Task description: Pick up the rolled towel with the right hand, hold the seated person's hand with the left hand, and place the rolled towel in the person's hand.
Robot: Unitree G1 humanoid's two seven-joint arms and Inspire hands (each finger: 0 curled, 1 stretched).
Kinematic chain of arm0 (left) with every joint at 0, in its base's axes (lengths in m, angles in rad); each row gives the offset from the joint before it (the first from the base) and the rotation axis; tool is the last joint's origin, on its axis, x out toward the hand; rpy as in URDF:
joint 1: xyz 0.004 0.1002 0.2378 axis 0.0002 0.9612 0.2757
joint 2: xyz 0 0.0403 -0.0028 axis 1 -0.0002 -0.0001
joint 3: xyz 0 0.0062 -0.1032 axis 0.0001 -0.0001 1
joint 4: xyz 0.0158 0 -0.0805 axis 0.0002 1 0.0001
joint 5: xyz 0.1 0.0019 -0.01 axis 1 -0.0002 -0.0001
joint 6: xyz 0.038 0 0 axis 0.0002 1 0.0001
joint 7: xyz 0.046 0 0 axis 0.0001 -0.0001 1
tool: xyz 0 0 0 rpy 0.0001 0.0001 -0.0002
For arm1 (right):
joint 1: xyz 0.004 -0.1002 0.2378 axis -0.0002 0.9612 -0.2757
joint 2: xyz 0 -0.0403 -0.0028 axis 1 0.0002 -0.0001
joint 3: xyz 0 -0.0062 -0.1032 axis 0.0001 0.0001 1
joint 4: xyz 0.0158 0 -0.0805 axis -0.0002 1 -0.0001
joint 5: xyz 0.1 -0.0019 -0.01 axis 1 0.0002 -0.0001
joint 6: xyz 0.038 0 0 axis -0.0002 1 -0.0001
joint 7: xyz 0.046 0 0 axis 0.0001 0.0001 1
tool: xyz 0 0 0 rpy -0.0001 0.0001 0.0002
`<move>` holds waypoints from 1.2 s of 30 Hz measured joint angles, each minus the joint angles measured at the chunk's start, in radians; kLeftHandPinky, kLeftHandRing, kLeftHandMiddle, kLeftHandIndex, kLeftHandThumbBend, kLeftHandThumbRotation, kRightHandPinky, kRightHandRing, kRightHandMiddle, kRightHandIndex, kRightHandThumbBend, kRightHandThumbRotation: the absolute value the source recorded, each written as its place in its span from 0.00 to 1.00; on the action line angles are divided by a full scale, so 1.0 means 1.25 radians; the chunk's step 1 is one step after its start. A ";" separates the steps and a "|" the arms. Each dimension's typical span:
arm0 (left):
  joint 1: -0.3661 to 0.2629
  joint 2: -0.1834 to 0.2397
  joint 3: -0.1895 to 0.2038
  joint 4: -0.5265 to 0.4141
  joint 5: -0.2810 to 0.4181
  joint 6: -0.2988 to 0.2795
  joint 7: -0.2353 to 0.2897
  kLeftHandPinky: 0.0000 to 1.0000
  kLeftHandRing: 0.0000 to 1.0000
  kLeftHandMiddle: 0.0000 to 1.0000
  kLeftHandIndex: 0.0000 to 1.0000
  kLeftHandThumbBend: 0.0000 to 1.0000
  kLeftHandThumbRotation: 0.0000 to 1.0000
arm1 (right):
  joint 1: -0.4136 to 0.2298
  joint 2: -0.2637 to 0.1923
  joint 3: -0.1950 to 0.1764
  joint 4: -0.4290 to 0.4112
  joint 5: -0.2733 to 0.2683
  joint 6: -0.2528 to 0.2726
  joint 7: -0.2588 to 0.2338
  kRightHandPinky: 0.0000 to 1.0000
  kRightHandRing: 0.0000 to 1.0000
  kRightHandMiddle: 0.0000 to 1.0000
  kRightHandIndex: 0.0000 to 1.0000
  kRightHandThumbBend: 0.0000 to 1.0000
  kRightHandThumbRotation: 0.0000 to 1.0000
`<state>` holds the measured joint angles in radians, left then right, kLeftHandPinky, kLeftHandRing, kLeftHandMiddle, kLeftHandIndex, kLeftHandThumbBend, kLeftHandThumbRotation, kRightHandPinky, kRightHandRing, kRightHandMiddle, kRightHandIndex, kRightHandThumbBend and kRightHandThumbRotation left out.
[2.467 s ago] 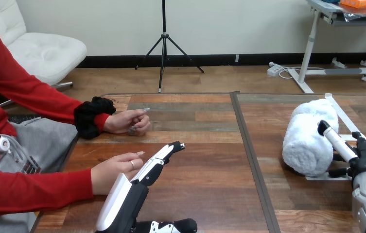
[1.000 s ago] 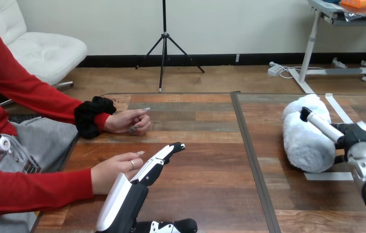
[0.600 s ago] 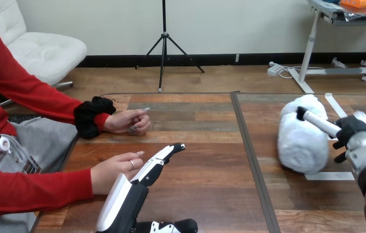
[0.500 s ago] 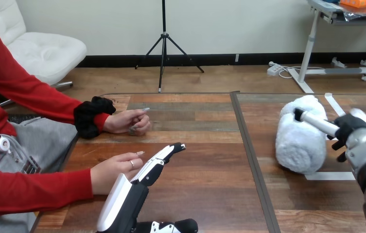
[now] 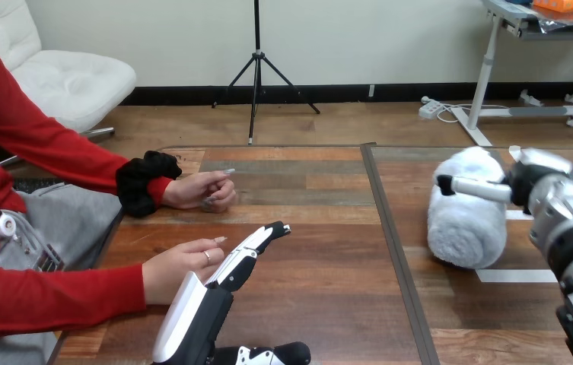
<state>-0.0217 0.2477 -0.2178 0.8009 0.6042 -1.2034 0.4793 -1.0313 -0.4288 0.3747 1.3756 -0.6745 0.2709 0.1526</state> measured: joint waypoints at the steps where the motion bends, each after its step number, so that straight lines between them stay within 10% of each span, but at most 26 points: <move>1: 0.000 -0.001 0.000 0.000 0.000 0.000 0.002 0.86 0.91 0.90 0.88 1.00 0.80 | -0.004 0.002 0.004 0.001 -0.001 0.001 0.000 0.35 0.60 0.77 0.93 1.00 0.84; 14: 0.002 -0.003 0.003 0.000 0.000 0.000 0.017 0.86 0.90 0.90 0.88 1.00 0.80 | -0.025 0.031 0.029 0.002 -0.005 0.024 -0.033 0.34 0.53 0.69 0.86 1.00 0.45; 23: 0.003 -0.003 0.004 -0.001 0.000 -0.001 0.020 0.86 0.90 0.90 0.88 1.00 0.80 | -0.024 0.049 -0.007 0.003 0.045 0.018 -0.105 0.31 0.44 0.56 0.77 1.00 0.15; 36: 0.006 -0.005 0.004 -0.001 -0.002 -0.001 0.019 0.87 0.91 0.90 0.88 1.00 0.79 | -0.020 0.060 -0.046 0.003 0.098 -0.024 -0.178 0.28 0.39 0.48 0.60 0.99 0.01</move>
<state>-0.0139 0.2419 -0.2130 0.7991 0.6015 -1.2041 0.5027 -1.0568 -0.3540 0.3172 1.3793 -0.5526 0.2415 -0.0695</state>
